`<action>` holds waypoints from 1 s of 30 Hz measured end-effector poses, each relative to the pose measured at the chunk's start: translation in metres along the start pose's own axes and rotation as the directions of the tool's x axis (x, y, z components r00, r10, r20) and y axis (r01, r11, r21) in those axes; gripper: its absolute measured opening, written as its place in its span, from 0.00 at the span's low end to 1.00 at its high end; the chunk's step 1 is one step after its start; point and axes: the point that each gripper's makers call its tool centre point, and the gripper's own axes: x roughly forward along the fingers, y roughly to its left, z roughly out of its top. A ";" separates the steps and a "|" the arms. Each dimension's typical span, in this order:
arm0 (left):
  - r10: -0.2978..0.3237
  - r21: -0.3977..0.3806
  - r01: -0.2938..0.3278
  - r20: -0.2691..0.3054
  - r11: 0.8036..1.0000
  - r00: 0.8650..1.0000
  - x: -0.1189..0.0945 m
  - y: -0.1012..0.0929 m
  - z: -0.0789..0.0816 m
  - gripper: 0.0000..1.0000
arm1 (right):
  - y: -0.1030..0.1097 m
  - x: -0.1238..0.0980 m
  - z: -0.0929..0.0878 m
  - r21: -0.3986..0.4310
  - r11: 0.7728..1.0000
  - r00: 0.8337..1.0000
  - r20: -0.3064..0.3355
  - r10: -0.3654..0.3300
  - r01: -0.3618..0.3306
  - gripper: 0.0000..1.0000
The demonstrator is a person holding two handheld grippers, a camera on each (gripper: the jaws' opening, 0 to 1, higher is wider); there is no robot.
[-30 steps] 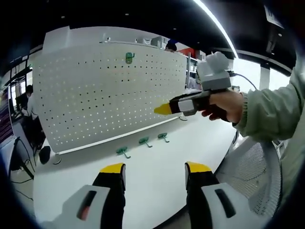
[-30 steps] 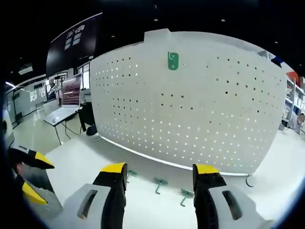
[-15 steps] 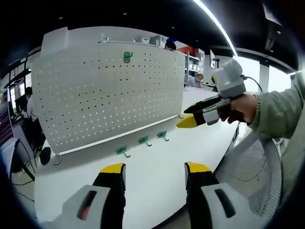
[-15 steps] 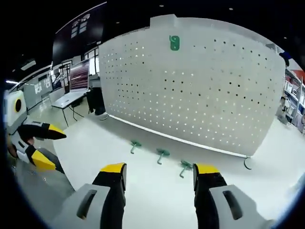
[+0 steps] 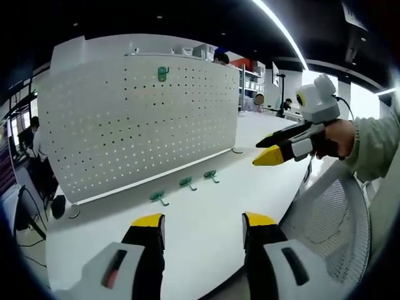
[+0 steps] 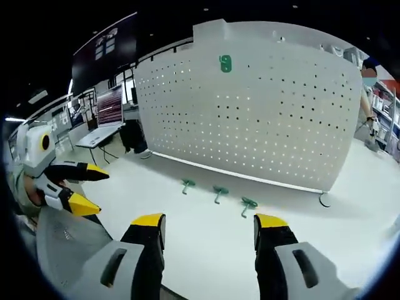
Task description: Insert the hook assembly into the mounting plate slot until the hook locks in place.
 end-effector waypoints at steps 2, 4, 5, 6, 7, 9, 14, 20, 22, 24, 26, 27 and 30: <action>-0.004 0.004 0.004 -0.004 1.000 1.000 0.000 -0.001 0.000 0.51 | 0.000 -0.003 -0.002 0.015 1.000 1.000 -0.001 0.000 0.000 0.56; -0.007 0.008 0.007 -0.006 1.000 1.000 0.000 -0.002 0.000 0.52 | 0.001 -0.008 -0.005 0.017 1.000 1.000 -0.001 -0.001 0.001 0.56; -0.009 0.010 0.009 -0.007 1.000 1.000 0.000 -0.003 0.001 0.52 | 0.000 -0.009 -0.006 0.021 1.000 1.000 -0.001 -0.003 0.003 0.56; -0.009 0.013 0.010 -0.007 1.000 1.000 0.000 -0.003 0.001 0.52 | 0.001 -0.011 -0.008 0.027 1.000 1.000 0.000 -0.004 0.004 0.56; -0.011 0.016 0.012 -0.008 1.000 1.000 0.000 -0.003 0.002 0.52 | 0.001 -0.013 -0.009 0.032 0.999 1.000 0.000 -0.004 0.004 0.56; -0.015 0.022 0.015 -0.008 1.000 1.000 0.000 -0.004 0.003 0.51 | 0.002 -0.015 -0.012 0.041 0.999 1.000 -0.002 -0.006 0.006 0.56; -0.023 0.037 0.023 -0.011 0.999 1.000 0.000 -0.006 0.004 0.51 | 0.004 -0.020 -0.021 0.057 0.998 1.000 -0.008 -0.008 0.008 0.56; -0.024 0.049 0.025 -0.012 0.999 1.000 -0.001 -0.002 0.006 0.51 | 0.008 -0.025 -0.020 0.072 0.997 1.000 0.001 -0.010 0.010 0.56; -0.025 0.054 0.026 -0.016 0.998 1.000 0.000 0.000 0.006 0.51 | 0.011 -0.027 -0.019 0.076 0.997 1.000 0.007 -0.008 0.008 0.56; -0.026 0.060 0.027 -0.018 0.998 1.000 0.003 0.003 0.008 0.51 | 0.013 -0.029 -0.018 0.077 0.997 1.000 0.012 -0.006 0.005 0.55; -0.027 0.080 0.028 -0.015 0.996 1.000 0.005 0.006 0.012 0.50 | 0.014 -0.031 -0.016 0.079 0.997 1.000 0.018 -0.007 0.005 0.55; -0.027 0.092 0.028 -0.016 0.995 1.000 0.006 0.007 0.013 0.50 | 0.014 -0.031 -0.016 0.080 0.997 1.000 0.019 -0.007 0.006 0.55; -0.032 0.120 0.033 -0.010 0.992 0.999 0.009 0.013 0.021 0.49 | 0.016 -0.032 -0.016 0.088 0.996 1.000 0.024 -0.007 0.005 0.55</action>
